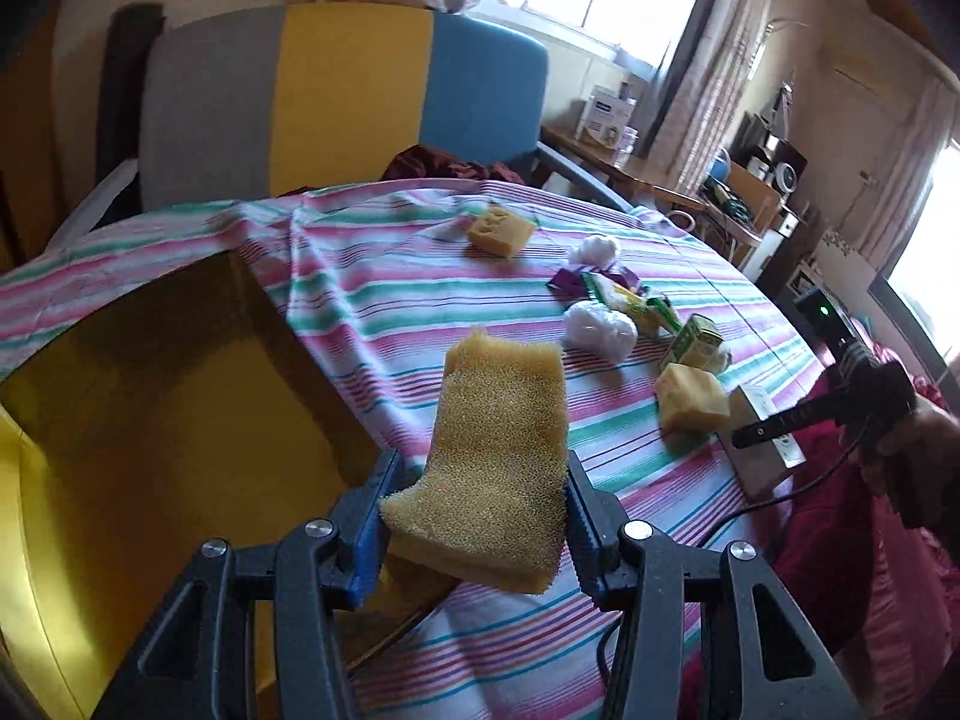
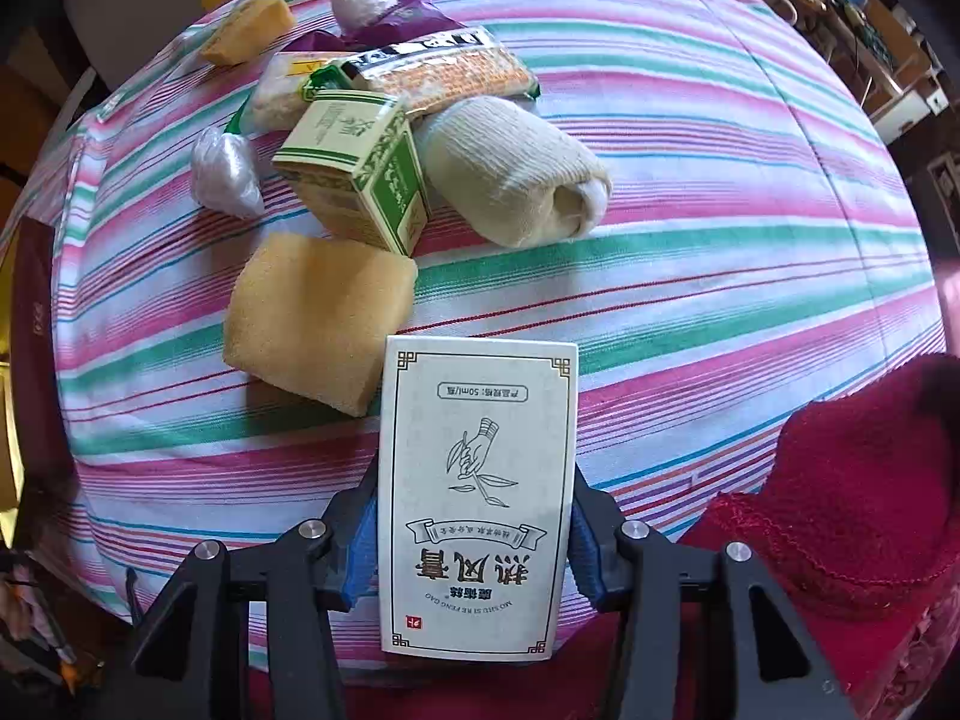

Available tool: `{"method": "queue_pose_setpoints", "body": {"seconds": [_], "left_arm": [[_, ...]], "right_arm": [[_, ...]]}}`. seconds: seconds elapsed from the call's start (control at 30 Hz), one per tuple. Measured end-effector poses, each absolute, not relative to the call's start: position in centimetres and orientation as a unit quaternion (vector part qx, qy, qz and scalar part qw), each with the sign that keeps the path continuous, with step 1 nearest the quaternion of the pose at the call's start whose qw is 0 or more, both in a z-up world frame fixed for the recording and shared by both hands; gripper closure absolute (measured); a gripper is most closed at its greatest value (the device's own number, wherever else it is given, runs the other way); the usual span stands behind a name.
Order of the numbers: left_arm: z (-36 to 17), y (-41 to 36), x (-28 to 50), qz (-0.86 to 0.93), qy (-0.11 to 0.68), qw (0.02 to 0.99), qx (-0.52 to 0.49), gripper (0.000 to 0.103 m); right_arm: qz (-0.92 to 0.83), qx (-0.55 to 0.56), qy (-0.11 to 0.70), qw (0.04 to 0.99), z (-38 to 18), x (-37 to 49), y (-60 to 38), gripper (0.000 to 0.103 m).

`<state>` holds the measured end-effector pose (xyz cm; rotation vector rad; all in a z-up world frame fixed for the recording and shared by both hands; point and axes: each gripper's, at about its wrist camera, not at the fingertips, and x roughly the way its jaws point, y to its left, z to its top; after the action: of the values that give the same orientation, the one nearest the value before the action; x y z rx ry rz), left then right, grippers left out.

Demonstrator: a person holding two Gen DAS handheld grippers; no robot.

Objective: Organize objects
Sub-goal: 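Lift the yellow sponge with the left gripper while the right gripper grasps the white box, then lower the sponge into the gold tray and open the left gripper while the right carries the box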

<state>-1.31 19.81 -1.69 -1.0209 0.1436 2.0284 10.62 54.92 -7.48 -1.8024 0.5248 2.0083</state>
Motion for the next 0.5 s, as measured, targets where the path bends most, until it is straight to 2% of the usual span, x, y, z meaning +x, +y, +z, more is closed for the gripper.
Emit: {"method": "queue_pose_setpoints", "body": {"seconds": [0.2, 0.5], "left_arm": [[-1.6, 14.5, -3.6, 0.831, 0.023, 0.358, -0.425, 0.052], [-2.2, 4.6, -11.7, 0.874, -0.009, 0.174, -0.455, 0.053]], "right_arm": [[0.734, -0.635, 0.132, 0.201, -7.2, 10.4, 54.3, 0.052], [0.762, -0.597, 0.149, 0.204, -6.0, 11.8, 53.9, 0.052]]}}
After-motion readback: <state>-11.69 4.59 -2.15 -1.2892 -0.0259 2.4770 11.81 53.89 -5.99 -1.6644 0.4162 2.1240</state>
